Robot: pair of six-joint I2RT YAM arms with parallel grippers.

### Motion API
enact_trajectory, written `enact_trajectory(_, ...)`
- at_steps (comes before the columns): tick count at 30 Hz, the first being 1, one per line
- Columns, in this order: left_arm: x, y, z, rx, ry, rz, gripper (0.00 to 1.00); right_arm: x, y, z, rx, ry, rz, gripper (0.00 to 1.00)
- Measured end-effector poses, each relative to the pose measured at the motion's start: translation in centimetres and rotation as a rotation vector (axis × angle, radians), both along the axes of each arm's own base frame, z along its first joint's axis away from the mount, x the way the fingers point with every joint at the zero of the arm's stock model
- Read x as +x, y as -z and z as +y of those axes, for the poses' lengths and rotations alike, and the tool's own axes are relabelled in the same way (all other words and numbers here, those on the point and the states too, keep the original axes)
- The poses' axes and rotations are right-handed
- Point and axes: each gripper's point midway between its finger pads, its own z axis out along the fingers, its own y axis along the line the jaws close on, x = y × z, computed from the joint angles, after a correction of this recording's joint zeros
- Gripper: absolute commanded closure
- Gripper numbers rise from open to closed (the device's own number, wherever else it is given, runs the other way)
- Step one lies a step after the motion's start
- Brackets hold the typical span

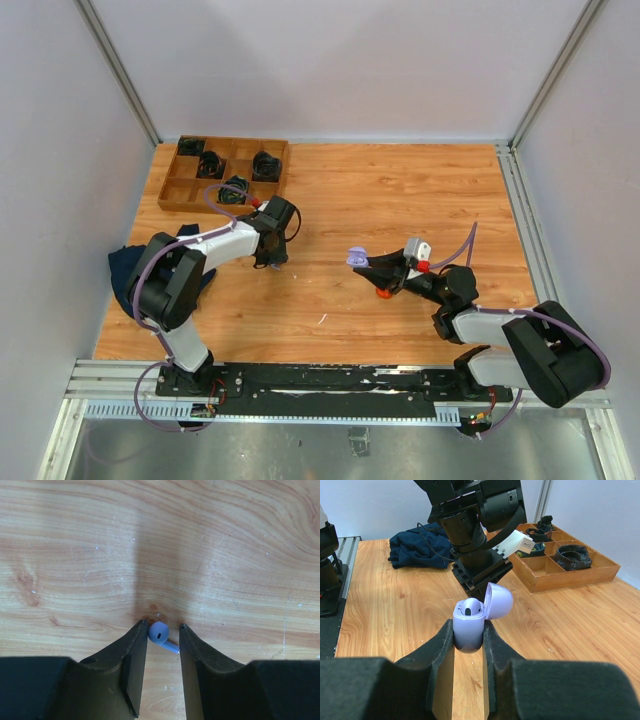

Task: Insert the wireless bluetooth earbuds into the charging case
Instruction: Pick up the earbud from the center of the board.

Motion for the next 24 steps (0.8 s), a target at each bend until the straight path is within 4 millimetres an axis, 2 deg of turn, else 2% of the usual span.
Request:
enact_trajectory(10,-0.1,0.0,-0.1,0.008,0.019,0.002,0.71,0.0,0.0,0.0,-0.001,-0.003,0.000,0.99)
enact_trajectory(17,-0.6,-0.1,-1.1,0.038,0.077,-0.010,0.74,-0.1,0.0,0.0,-0.001,-0.005,0.000,0.99)
enact_trajectory(21,-0.8,-1.3,-1.9,0.052,0.115,-0.054,0.76,-0.1,0.0,0.0,-0.001,-0.005,0.000,0.99)
enact_trajectory(24,-0.7,-3.1,-2.3,0.048,0.132,-0.114,0.78,-0.1,0.0,0.0,-0.002,-0.006,0.000,0.99)
